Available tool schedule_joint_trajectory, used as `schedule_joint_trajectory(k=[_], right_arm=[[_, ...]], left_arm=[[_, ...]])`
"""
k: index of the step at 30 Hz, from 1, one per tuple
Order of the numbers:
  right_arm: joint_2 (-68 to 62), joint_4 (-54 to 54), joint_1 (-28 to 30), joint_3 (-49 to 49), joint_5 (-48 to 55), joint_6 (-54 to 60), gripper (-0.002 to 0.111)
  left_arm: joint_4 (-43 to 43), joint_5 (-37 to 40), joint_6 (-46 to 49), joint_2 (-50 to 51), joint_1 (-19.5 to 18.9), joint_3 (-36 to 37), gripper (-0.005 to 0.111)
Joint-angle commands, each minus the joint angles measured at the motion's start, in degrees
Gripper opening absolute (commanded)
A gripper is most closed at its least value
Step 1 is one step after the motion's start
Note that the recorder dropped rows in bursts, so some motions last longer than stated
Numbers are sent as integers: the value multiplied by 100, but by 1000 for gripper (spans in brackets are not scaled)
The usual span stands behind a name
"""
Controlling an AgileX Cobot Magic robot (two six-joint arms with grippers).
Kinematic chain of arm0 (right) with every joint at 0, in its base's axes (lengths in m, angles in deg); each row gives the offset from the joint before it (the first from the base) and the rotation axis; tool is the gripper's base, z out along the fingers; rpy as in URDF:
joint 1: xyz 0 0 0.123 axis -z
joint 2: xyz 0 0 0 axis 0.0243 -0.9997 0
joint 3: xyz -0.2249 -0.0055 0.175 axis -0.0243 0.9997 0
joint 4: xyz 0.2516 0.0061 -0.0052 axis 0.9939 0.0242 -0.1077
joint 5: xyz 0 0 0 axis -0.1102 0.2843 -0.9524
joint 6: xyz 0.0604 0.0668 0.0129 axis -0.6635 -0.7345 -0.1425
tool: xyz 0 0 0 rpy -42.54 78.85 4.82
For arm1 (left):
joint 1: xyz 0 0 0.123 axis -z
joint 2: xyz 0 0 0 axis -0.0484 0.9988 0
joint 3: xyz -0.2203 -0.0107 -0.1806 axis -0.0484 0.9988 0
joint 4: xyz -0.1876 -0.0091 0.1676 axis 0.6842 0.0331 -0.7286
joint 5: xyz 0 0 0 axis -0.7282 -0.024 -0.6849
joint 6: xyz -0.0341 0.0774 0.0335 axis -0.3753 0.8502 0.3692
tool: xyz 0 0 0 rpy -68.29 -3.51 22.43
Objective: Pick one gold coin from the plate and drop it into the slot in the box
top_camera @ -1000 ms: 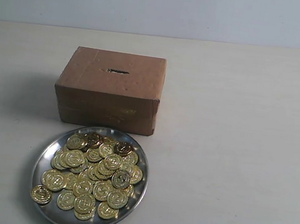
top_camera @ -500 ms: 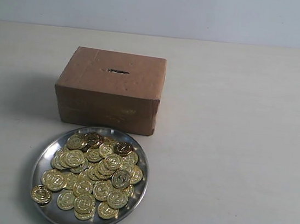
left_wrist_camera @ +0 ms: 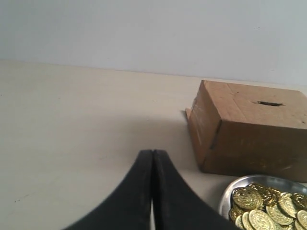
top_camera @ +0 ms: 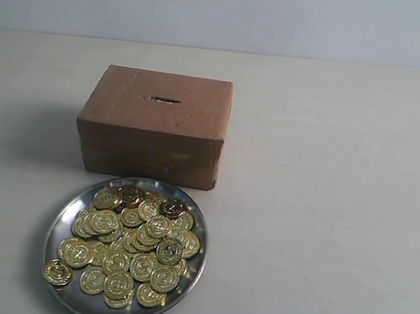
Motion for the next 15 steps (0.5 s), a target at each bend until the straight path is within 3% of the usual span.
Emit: schedule_joint_trajectory(k=[1,15], right_arm=[[35,-51,34,29,-16,-6,0],[35,-51,34,29,-16,-6,0]], left_arm=[[-41,225,22,-33,-156,20,0],[-50,377,22,-33,-154,20,0]])
